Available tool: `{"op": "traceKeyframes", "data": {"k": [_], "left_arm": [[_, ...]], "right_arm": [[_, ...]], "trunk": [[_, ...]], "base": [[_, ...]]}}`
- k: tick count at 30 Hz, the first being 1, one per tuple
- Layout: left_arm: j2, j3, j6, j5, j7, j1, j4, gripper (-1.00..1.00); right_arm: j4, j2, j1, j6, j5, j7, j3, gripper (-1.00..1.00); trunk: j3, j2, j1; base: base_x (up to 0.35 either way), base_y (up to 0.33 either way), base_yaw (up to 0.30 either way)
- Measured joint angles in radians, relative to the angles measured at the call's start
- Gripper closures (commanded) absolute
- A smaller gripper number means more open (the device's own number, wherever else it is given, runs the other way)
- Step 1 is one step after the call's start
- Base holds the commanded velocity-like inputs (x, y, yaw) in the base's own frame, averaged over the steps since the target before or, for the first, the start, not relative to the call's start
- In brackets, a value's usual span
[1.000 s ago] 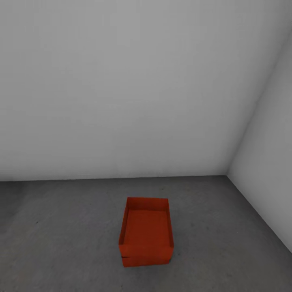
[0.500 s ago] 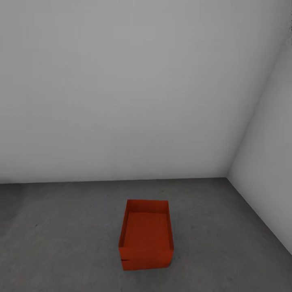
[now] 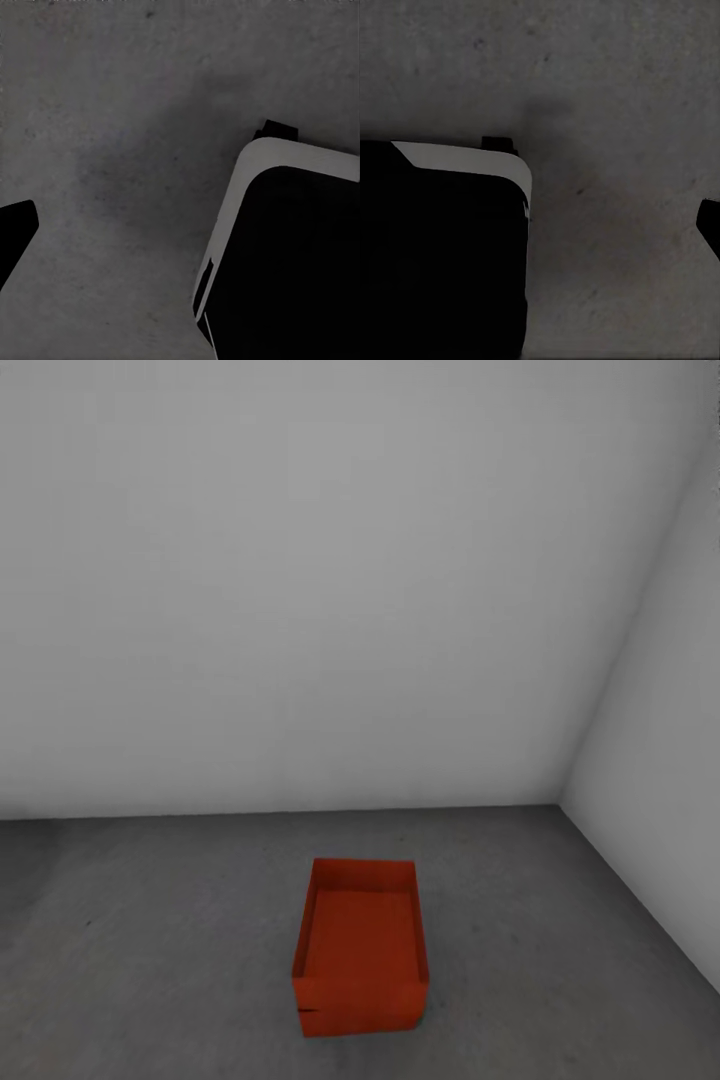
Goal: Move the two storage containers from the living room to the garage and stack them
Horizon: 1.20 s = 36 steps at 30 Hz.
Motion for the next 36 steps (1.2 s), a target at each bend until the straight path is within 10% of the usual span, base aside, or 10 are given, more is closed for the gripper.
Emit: {"op": "traceKeyframes", "data": {"k": [13, 36], "left_arm": [[0.0, -0.001, -0.002, 0.057, 0.0, 0.0, 0.0, -1.0], [0.001, -0.001, -0.003, 0.058, 0.0, 0.012, 0.0, -1.0]], "right_arm": [[0.0, 0.004, 0.066, -0.015, -0.002, 0.001, 0.0, -1.0], [-0.006, -0.003, 0.071, -0.029, -0.001, 0.003, 0.0, -1.0]], "trunk": [[0.02, 0.0, 0.0], [0.052, 0.0, 0.0]], "base": [[0.0, 0.0, 0.0], [0.0, 0.0, 0.0]]}}
